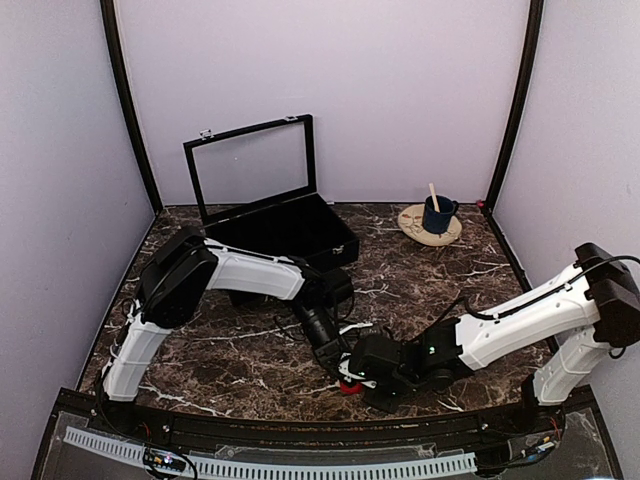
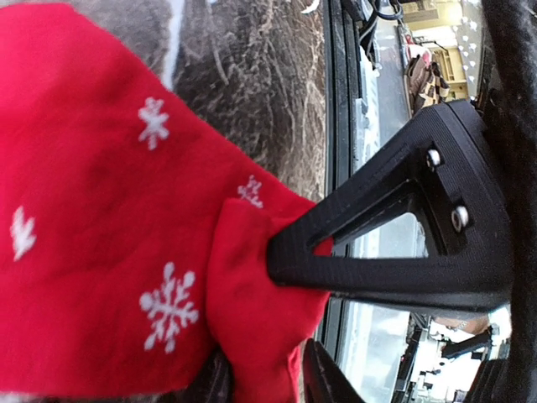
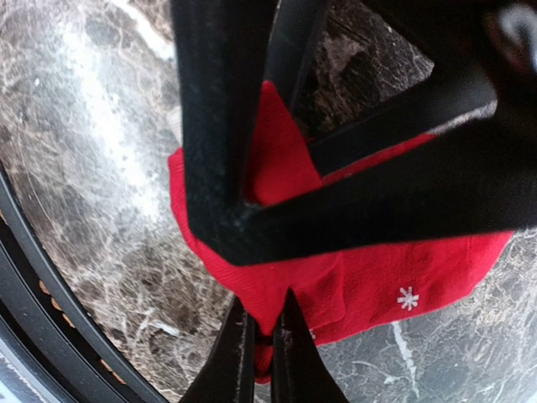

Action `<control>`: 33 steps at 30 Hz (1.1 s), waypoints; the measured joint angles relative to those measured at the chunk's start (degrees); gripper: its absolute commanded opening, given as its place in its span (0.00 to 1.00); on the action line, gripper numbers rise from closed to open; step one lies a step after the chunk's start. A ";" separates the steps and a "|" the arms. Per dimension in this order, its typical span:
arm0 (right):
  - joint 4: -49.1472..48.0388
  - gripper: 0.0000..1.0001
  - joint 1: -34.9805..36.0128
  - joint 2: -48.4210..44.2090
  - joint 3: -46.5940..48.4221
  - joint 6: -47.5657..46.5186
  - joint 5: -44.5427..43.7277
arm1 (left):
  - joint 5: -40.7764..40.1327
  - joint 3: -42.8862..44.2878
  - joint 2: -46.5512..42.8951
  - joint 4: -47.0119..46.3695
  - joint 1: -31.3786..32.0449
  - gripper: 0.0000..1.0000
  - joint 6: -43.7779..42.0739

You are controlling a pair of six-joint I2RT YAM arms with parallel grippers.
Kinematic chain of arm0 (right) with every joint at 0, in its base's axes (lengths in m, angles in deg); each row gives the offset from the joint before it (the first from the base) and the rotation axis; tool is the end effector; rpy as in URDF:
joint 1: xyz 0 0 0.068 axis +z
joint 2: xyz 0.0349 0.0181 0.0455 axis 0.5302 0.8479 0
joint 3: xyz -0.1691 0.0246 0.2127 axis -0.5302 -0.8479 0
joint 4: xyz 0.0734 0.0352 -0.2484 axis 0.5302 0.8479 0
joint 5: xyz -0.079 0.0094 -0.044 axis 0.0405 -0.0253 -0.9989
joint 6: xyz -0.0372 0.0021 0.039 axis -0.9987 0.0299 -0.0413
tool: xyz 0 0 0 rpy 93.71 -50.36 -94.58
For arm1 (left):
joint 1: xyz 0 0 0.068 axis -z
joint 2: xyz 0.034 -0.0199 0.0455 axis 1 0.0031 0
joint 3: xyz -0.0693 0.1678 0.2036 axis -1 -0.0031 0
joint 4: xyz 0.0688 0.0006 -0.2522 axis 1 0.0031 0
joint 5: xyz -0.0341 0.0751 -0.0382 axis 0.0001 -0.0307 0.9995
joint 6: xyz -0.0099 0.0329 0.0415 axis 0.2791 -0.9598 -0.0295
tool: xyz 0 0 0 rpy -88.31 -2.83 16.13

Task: Roll the socks
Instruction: Roll the sock at the center of the board.

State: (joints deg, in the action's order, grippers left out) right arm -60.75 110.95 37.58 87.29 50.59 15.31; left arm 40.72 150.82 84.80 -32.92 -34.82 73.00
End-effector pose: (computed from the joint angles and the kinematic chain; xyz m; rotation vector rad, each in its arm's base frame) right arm 0.0640 0.2790 0.1504 -1.4587 2.2369 0.1317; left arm 0.2335 -0.3852 0.1036 -1.5441 -2.0664 1.3628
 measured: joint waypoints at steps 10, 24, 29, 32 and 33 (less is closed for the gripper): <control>-0.42 0.00 -1.18 0.07 0.31 3.41 1.42 | -3.02 -9.86 -6.47 -9.68 -2.34 0.35 5.57; -0.46 0.00 -4.00 -2.51 -1.03 8.50 4.66 | -13.16 -20.76 -15.39 -23.12 -4.98 0.36 14.10; -0.90 0.00 -6.64 -4.81 -2.75 10.60 8.46 | -17.35 -24.85 -18.38 -28.06 -4.98 0.36 15.89; -1.53 0.00 -8.24 -6.16 -4.04 11.76 11.17 | -20.59 -28.63 -21.18 -31.19 -4.52 0.36 16.55; -1.81 0.00 -8.90 -6.64 -4.55 12.17 12.35 | -21.75 -29.62 -22.05 -31.89 -4.33 0.36 16.59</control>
State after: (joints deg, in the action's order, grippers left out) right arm -62.56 102.06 30.94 82.74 62.76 27.66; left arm 18.97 121.20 62.75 -64.81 -39.15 89.59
